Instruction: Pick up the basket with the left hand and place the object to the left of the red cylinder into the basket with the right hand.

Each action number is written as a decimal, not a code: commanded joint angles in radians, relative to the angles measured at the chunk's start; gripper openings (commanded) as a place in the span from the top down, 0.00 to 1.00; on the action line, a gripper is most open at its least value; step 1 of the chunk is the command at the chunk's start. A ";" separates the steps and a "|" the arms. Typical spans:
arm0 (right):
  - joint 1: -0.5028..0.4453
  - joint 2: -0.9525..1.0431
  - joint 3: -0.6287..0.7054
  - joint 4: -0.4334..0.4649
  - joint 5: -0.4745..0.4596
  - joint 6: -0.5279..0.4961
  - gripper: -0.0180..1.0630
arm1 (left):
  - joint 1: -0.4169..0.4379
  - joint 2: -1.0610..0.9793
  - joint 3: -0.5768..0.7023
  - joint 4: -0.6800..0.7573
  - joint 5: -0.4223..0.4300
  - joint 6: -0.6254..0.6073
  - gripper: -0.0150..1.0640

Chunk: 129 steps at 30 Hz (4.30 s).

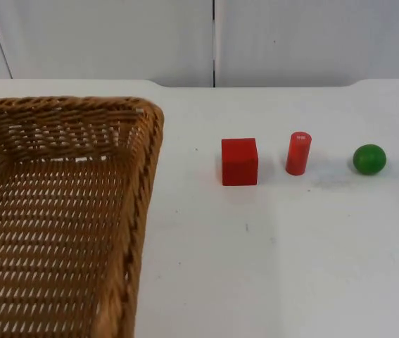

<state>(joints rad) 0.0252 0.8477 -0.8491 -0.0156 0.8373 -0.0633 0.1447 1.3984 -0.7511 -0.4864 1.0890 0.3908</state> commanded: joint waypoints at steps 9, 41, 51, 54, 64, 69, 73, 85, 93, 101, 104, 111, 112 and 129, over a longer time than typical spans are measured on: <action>-0.005 -0.003 -0.005 0.001 -0.072 -0.008 0.01 | -0.083 -0.012 -0.004 -0.013 -0.017 -0.037 0.99; 0.076 0.509 -0.429 0.333 -0.055 -0.358 0.01 | -0.084 -0.012 -0.004 -0.035 -0.029 -0.031 0.99; 0.226 0.762 -0.643 0.268 -0.002 -0.403 0.01 | -0.084 -0.012 -0.004 -0.038 -0.027 -0.031 0.99; 0.266 0.825 -0.703 0.234 0.023 -0.434 0.01 | -0.084 -0.012 -0.004 -0.038 -0.029 -0.031 0.99; 0.370 1.072 -0.974 0.202 0.142 -0.566 0.01 | -0.084 -0.012 -0.004 -0.056 -0.031 -0.031 0.99; 0.372 1.156 -0.997 0.210 0.134 -0.712 0.01 | -0.084 -0.012 -0.004 -0.060 -0.029 -0.031 0.99; 0.372 1.206 -0.997 0.208 0.131 -0.781 0.01 | -0.084 -0.012 -0.004 -0.060 -0.029 -0.033 0.99; 0.418 1.368 -0.997 0.288 0.036 -1.012 0.01 | -0.084 -0.012 -0.004 -0.078 -0.031 -0.033 0.99; 0.461 1.447 -1.042 0.288 0.002 -1.028 0.01 | -0.084 -0.012 -0.004 -0.078 -0.029 -0.033 0.99; 0.464 1.532 -1.086 0.287 0.017 -1.056 0.01 | -0.084 -0.012 -0.004 -0.084 -0.029 -0.033 0.99; 0.464 1.563 -1.086 0.290 -0.004 -1.056 0.01 | -0.084 -0.012 -0.004 -0.094 -0.029 -0.033 0.99; 0.464 1.597 -1.086 0.318 -0.043 -1.073 0.01 | -0.084 -0.012 -0.004 -0.104 -0.029 -0.033 0.99; 0.464 1.601 -1.086 0.328 -0.050 -1.079 0.01 | -0.084 -0.012 -0.004 -0.104 -0.029 -0.033 0.99; 0.464 1.607 -1.086 0.358 -0.066 -1.096 0.21 | -0.084 -0.012 -0.004 -0.108 -0.029 -0.033 0.99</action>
<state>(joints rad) 0.4833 2.4516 -1.9310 0.3395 0.7736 -1.1604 0.0567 1.3954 -0.7511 -0.5608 1.0501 0.3613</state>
